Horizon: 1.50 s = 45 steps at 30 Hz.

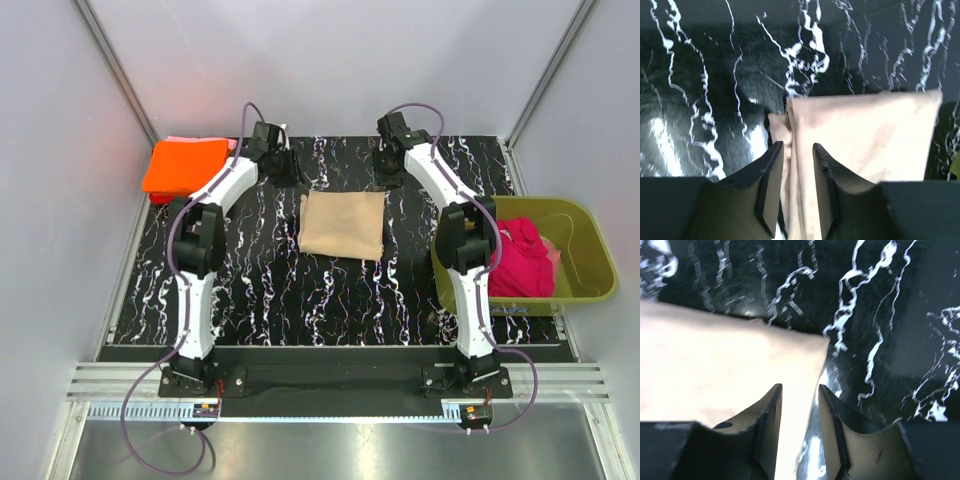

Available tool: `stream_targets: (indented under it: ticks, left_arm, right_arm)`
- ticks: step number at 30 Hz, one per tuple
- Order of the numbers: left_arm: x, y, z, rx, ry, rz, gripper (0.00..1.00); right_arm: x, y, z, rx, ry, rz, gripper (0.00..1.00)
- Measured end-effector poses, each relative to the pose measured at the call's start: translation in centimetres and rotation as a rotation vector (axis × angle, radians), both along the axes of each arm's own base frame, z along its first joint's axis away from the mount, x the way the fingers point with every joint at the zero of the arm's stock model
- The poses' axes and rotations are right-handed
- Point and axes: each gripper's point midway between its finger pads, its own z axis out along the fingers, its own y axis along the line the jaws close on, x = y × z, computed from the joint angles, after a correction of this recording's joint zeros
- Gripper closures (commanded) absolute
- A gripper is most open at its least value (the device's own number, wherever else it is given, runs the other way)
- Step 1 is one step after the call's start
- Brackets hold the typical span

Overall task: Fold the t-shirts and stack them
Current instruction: Fold the tshirt

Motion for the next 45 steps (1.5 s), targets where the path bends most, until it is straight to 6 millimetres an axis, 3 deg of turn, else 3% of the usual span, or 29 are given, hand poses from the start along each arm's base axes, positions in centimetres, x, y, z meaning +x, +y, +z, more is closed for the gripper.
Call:
stream_targets:
  ticks: [7, 11, 15, 18, 22, 27, 32, 41, 45]
  left_arm:
    - [-3.6, 0.1, 2.0, -0.010, -0.004, -0.070, 0.60]
    - [-5.8, -0.2, 0.0, -0.017, 0.054, -0.116, 0.60]
    - [-8.8, -0.3, -2.7, -0.005, 0.140, -0.148, 0.65]
    - [-10.9, -1.0, -3.5, -0.003, 0.176, -0.182, 0.66]
    - [-13.3, -2.3, -3.6, 0.023, 0.175, -0.221, 0.64]
    - [-13.9, -2.8, -2.2, 0.063, 0.123, -0.222, 0.60]
    - [-13.2, -2.4, -0.5, 0.059, 0.077, -0.201, 0.58]
    - [-15.0, -2.1, -1.9, 0.076, 0.125, -0.213, 0.58]
    - [-16.0, -2.7, -0.7, 0.100, 0.099, -0.227, 0.57]
  right_arm:
    - [-1.8, 0.8, 3.4, 0.074, -0.004, 0.035, 0.58]
    - [-2.6, 1.4, 3.6, 0.110, 0.012, 0.053, 0.64]
    - [-4.9, 1.3, 1.9, 0.122, 0.090, 0.053, 0.70]
    - [-6.9, 1.0, 1.1, 0.132, 0.136, 0.048, 0.74]
    - [-9.3, 1.3, 1.5, 0.181, 0.168, 0.057, 0.77]
    - [-10.6, 3.0, 2.5, 0.247, 0.165, 0.093, 0.80]
    - [-12.3, 4.9, 1.4, 0.268, 0.204, 0.131, 0.79]
    - [-14.2, 4.6, 1.3, 0.271, 0.222, 0.121, 0.80]
    - [-14.4, 4.5, 1.2, 0.274, 0.216, 0.121, 0.81]
